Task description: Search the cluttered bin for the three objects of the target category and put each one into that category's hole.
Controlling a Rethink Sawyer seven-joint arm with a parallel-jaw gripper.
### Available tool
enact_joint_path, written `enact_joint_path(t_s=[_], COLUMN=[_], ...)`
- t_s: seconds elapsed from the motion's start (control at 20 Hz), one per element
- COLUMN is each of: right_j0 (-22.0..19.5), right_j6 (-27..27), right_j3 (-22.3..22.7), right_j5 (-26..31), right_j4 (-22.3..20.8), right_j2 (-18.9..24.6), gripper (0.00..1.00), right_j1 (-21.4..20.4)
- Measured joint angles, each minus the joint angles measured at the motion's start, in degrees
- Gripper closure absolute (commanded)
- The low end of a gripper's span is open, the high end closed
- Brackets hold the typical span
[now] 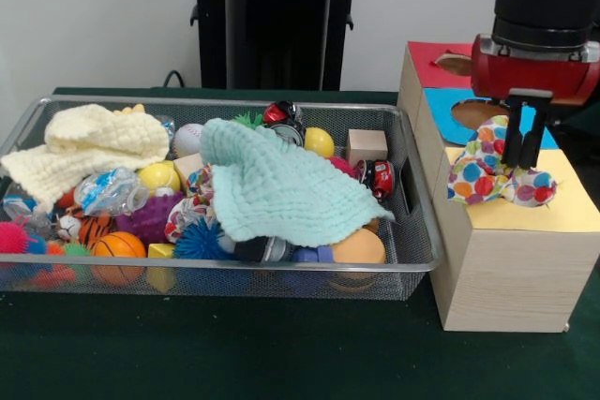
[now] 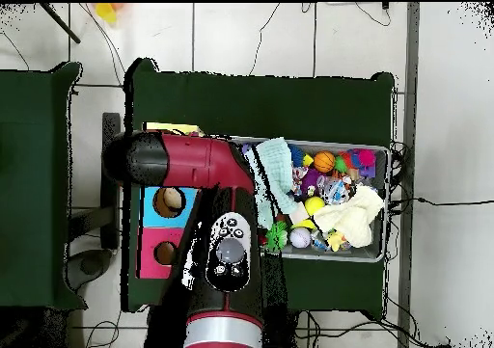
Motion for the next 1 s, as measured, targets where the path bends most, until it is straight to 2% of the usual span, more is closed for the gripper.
enact_joint_path(t_s=[0.5, 0.75, 1.0], right_j0=[-1.41, -0.17, 1.6], right_j6=[0.0, 0.0, 0.0], right_j3=[1.92, 1.78, 1.06], right_j5=[-5.23, -9.36, -10.14], right_j4=[-0.07, -0.18, -0.21], right_j2=[1.65, 1.6, 1.23], gripper=[1.0, 1.0, 1.0], right_j1=[1.03, 2.85, 3.92])
